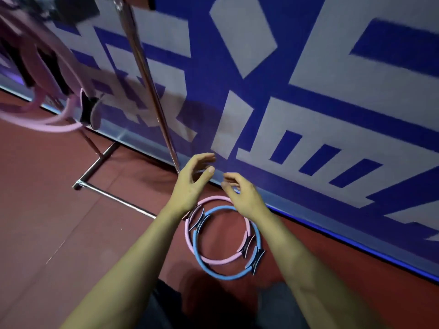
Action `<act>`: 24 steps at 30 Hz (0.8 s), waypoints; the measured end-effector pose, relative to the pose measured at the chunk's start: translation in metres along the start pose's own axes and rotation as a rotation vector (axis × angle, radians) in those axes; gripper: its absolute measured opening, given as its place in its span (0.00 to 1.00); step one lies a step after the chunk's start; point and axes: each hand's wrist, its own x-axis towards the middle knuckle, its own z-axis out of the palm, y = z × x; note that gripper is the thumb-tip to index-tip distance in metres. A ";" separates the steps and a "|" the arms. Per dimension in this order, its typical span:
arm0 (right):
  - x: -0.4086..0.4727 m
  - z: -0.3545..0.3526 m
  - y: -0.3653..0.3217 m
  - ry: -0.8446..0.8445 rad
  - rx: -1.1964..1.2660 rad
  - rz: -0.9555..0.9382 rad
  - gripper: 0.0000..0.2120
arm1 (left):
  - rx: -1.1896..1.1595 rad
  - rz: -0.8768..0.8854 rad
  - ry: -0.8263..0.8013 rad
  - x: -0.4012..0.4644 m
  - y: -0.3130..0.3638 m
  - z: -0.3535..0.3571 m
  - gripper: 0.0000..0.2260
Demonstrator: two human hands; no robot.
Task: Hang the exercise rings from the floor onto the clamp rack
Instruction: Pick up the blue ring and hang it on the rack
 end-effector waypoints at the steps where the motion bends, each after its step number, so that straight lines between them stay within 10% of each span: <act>1: 0.010 0.020 0.028 -0.028 0.000 0.009 0.16 | 0.007 0.008 -0.013 0.003 -0.031 0.003 0.15; 11: 0.085 0.175 0.229 -0.077 0.018 0.064 0.13 | 0.021 -0.011 0.025 0.003 -0.247 0.008 0.16; 20: 0.092 0.308 0.342 -0.132 0.153 0.365 0.12 | 0.028 -0.020 0.040 -0.022 -0.292 0.010 0.14; 24: 0.089 0.352 0.373 -0.105 0.243 0.649 0.27 | 0.044 -0.022 0.031 -0.021 -0.290 0.007 0.14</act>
